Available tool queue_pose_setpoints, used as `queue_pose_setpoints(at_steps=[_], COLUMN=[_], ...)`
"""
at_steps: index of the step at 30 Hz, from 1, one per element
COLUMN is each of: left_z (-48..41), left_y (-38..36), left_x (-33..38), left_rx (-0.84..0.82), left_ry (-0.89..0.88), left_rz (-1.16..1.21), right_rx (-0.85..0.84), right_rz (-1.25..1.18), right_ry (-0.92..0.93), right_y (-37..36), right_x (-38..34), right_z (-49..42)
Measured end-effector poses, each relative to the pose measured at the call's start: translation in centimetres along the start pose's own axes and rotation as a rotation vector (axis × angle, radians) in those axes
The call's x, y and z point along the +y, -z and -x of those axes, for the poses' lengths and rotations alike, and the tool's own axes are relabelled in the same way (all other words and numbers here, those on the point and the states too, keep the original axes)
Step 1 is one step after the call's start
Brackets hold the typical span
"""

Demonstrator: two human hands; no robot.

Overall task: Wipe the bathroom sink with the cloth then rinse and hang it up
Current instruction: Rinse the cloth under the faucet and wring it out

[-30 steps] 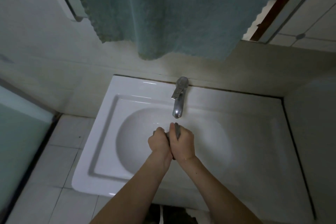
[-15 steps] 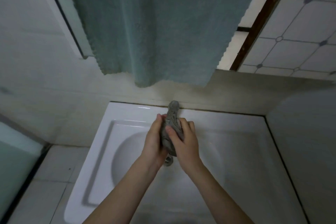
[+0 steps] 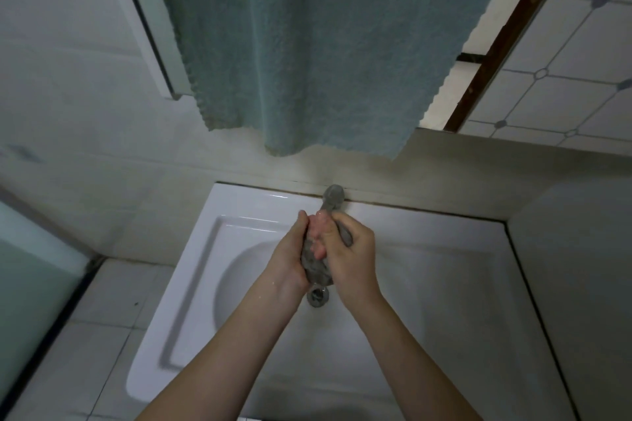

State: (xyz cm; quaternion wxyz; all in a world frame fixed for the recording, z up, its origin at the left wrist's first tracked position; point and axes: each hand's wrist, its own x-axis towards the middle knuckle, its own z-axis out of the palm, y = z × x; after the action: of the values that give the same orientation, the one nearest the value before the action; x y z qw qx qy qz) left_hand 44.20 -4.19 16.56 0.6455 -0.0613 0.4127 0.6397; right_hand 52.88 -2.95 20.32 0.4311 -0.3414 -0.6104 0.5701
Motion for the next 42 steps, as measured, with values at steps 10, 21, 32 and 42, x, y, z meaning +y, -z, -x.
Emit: queue_pose_setpoints(at_steps=[10, 21, 32, 42], left_z=[-2.7, -4.7, -1.1, 1.3], left_y=[3.0, 6.8, 5.6, 6.7], left_x=[-2.8, -7.0, -1.7, -0.8], left_rx=[0.267, 0.370, -0.055, -0.015], left_ry=[0.046, 0.141, -0.021, -0.372], left_rz=[0.039, -0.002, -0.588, -0.744], right_rx=[0.131, 0.096, 0.134, 0.045], right_rz=[0.119, 0.162, -0.017, 0.151], right_ry=[-0.134, -0.245, -0.334, -0.274], right_y=[-1.2, -0.4, 5.7, 8.5], right_x=[5.3, 10.6, 7.1, 7.3], right_z=[0.8, 2.8, 0.0, 2.2])
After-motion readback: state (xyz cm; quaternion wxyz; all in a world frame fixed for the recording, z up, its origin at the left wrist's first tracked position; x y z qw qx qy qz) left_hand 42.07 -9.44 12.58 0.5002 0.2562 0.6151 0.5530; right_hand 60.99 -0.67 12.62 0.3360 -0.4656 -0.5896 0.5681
